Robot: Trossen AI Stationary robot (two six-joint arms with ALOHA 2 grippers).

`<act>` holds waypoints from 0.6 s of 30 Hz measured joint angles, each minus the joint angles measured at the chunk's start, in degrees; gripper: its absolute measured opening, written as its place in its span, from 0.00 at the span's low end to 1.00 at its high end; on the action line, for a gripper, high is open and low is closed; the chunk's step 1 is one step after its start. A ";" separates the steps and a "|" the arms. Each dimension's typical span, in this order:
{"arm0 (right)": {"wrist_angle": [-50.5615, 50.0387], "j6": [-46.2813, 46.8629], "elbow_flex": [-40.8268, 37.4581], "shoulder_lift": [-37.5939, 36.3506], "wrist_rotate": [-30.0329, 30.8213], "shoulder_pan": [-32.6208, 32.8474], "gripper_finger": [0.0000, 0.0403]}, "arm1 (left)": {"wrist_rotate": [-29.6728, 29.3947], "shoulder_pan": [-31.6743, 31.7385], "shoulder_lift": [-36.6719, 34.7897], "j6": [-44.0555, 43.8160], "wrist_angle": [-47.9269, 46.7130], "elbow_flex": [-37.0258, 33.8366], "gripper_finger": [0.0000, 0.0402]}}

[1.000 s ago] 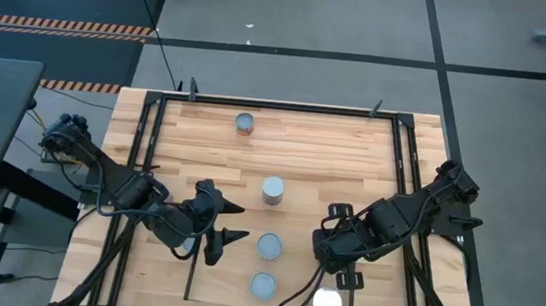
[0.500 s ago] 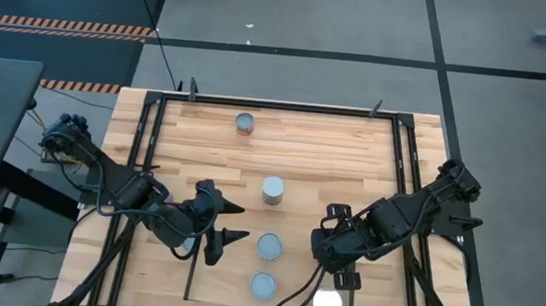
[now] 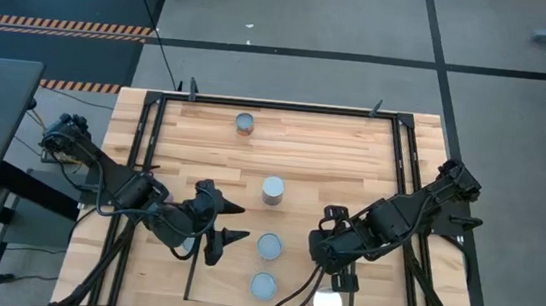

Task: Pick and place cans onto a shelf
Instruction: Adjust the cans on the shelf

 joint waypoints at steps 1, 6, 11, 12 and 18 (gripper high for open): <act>-0.07 0.00 0.00 -0.17 0.00 0.00 0.02 | 0.00 0.00 0.00 -0.01 0.03 0.00 0.71; -2.38 0.55 1.17 -1.26 0.99 0.02 0.02 | 0.00 0.00 0.00 0.12 1.28 0.00 0.71; -0.71 0.74 4.25 -2.85 4.08 1.57 0.01 | 0.00 0.00 -0.02 0.56 2.19 0.00 0.71; 1.69 0.16 4.38 -2.97 4.07 2.51 0.01 | 0.00 0.00 -0.01 0.61 2.19 0.00 0.71; 15.95 1.01 1.96 -2.58 -1.82 8.65 0.01 | 0.00 0.00 0.00 0.62 2.16 0.00 0.71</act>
